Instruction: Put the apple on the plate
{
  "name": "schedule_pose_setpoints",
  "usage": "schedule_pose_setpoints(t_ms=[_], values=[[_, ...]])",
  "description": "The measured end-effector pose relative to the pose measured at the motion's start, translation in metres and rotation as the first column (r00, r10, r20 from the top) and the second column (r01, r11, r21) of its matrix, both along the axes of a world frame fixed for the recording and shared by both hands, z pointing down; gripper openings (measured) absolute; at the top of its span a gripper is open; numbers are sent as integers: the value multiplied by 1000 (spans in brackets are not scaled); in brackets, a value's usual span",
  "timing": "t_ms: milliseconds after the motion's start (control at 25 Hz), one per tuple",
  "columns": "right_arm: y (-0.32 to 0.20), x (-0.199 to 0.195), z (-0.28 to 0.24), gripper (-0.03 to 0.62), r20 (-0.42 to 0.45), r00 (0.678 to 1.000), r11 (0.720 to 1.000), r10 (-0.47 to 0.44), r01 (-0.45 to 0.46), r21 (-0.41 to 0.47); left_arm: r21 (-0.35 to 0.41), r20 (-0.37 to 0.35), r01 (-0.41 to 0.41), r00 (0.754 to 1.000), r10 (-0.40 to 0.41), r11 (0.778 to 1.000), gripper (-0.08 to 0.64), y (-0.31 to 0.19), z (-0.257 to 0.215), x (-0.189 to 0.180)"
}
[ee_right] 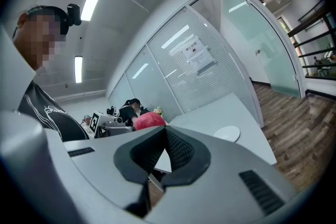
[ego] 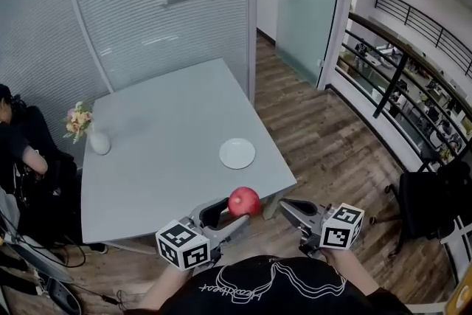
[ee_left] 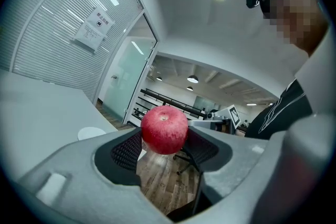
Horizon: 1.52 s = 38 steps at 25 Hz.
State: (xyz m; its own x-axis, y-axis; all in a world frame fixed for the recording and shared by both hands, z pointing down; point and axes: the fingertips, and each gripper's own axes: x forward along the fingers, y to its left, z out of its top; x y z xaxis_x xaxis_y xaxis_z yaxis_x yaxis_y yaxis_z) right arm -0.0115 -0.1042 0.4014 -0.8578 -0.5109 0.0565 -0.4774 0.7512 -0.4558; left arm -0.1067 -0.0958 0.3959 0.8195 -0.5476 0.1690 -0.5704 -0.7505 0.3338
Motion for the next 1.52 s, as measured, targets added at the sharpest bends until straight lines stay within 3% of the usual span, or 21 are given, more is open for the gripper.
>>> schedule_pose_setpoints(t_ms=[520, 1120, 1520], values=[[-39, 32, 34, 9, 30, 999, 996, 26, -23, -84, -53, 20, 13, 1000, -12, 998, 281, -47, 28, 27], [-123, 35, 41, 9, 6, 997, 989, -73, 73, -125, -79, 30, 125, 992, -123, 989, 281, -122, 40, 33], [-167, 23, 47, 9, 0, 990, 978, -144, 142, -155, -10, 155, 243, 959, -239, 970, 281, -174, 58, 15]])
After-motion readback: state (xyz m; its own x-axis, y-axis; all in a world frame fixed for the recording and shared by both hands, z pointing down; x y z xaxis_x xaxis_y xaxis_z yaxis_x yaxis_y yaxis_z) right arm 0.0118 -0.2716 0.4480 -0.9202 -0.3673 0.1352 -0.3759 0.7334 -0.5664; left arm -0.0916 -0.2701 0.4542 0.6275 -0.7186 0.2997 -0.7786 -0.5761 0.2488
